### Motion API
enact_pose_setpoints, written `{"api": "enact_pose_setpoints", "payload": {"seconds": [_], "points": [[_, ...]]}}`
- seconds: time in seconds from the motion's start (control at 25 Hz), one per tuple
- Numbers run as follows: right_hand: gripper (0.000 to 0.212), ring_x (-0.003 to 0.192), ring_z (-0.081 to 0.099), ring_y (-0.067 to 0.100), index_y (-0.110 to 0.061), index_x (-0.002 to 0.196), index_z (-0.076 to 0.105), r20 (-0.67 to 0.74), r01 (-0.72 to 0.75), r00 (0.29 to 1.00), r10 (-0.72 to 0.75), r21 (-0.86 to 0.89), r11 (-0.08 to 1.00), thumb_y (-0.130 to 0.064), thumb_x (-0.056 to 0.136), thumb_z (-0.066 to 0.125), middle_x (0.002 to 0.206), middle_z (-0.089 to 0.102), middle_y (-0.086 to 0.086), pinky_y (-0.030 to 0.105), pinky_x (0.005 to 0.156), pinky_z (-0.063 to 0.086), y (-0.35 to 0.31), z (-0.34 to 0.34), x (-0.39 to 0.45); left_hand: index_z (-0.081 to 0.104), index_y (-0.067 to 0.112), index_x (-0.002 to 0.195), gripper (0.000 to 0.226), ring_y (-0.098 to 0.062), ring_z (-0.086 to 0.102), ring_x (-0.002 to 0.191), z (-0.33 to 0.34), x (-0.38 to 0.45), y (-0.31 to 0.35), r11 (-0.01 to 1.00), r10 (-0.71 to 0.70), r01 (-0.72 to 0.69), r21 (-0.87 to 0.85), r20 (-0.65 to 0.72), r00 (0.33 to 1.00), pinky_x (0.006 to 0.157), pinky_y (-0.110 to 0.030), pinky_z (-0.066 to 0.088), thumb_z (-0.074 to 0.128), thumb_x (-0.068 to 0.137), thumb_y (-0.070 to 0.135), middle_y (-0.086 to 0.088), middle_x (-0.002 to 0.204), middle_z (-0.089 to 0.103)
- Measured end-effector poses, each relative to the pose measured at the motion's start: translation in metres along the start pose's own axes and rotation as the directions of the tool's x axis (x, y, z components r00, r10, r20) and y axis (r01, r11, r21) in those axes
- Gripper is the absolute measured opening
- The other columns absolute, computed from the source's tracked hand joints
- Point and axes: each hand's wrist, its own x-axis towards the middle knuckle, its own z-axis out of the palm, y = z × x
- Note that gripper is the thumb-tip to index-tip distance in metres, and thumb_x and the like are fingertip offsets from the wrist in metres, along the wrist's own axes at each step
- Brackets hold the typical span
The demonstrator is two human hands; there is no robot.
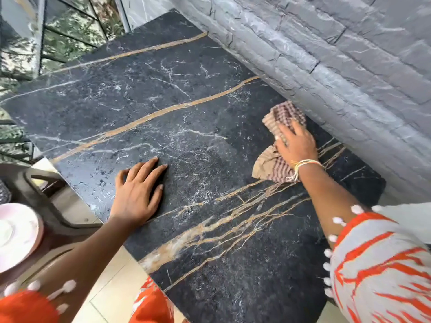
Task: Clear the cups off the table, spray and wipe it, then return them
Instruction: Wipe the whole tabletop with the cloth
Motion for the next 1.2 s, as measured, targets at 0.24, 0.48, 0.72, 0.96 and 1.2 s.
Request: {"api": "enact_pose_setpoints", "payload": {"seconds": [0.24, 0.48, 0.72, 0.96, 1.2], "points": [[0.043, 0.124, 0.041, 0.034, -0.028, 0.126, 0.057, -0.154, -0.096, 0.979, 0.132, 0.225, 0.970, -0.036, 0.085, 0.045, 0.136, 0.047, 0.011, 0.051, 0.102, 0.040, -0.085, -0.001, -0.022, 0.045, 0.031, 0.139, 0.049, -0.024, 0.041, 0.130, -0.001, -0.002, 0.001, 0.999, -0.031, 0.031, -0.019, -0.010, 0.999, 0.104, -0.045, 0.025, 0.035, 0.091, 0.039, 0.003, 0.150, 0.040], [0.043, 0.134, 0.035, 0.031, -0.032, 0.131, 0.053, -0.027, 0.790, 0.597, -0.802, 0.197, 0.581, -0.040, 0.088, 0.049, 0.145, 0.043, 0.008, 0.046, 0.114, 0.027, -0.204, 0.006, -0.164, 0.046, 0.020, 0.136, 0.052, -0.022, 0.038, 0.134, 0.001, -0.009, 0.000, 0.962, -0.266, 0.259, -0.089, -0.079, 0.961, 0.105, -0.046, 0.025, 0.037, 0.085, 0.025, 0.000, 0.150, 0.039], [0.044, 0.129, 0.046, 0.026, -0.032, 0.129, 0.058, -0.051, 0.868, 0.480, -0.876, 0.172, 0.466, -0.034, 0.086, 0.054, 0.142, 0.048, 0.005, 0.048, 0.103, 0.042, -0.173, 0.014, -0.080, 0.047, 0.022, 0.135, 0.049, -0.022, 0.039, 0.134, 0.001, -0.004, -0.003, 0.962, -0.260, 0.252, -0.102, -0.063, 0.964, 0.105, -0.046, 0.026, 0.036, 0.088, 0.031, 0.003, 0.148, 0.041], [0.046, 0.124, 0.047, 0.037, -0.033, 0.135, 0.049, -0.118, 0.256, 0.962, -0.247, 0.074, 0.964, -0.034, 0.089, 0.050, 0.151, 0.034, 0.006, 0.051, 0.100, 0.046, -0.062, -0.009, 0.052, 0.047, 0.022, 0.135, 0.048, -0.021, 0.037, 0.134, -0.001, -0.006, 0.000, 0.958, -0.273, 0.266, -0.103, -0.059, 0.960, 0.106, -0.044, 0.024, 0.036, 0.088, 0.032, 0.002, 0.148, 0.042], [0.047, 0.133, 0.034, 0.038, -0.028, 0.133, 0.055, -0.131, -0.342, 0.917, 0.376, 0.225, 0.912, -0.036, 0.087, 0.045, 0.147, 0.039, 0.013, 0.047, 0.110, 0.028, -0.060, 0.006, 0.068, 0.048, 0.024, 0.134, 0.049, -0.018, 0.038, 0.134, -0.001, -0.006, -0.003, 0.954, -0.281, 0.277, -0.111, -0.024, 0.959, 0.105, -0.044, 0.025, 0.040, 0.087, 0.030, 0.005, 0.149, 0.041]]}}
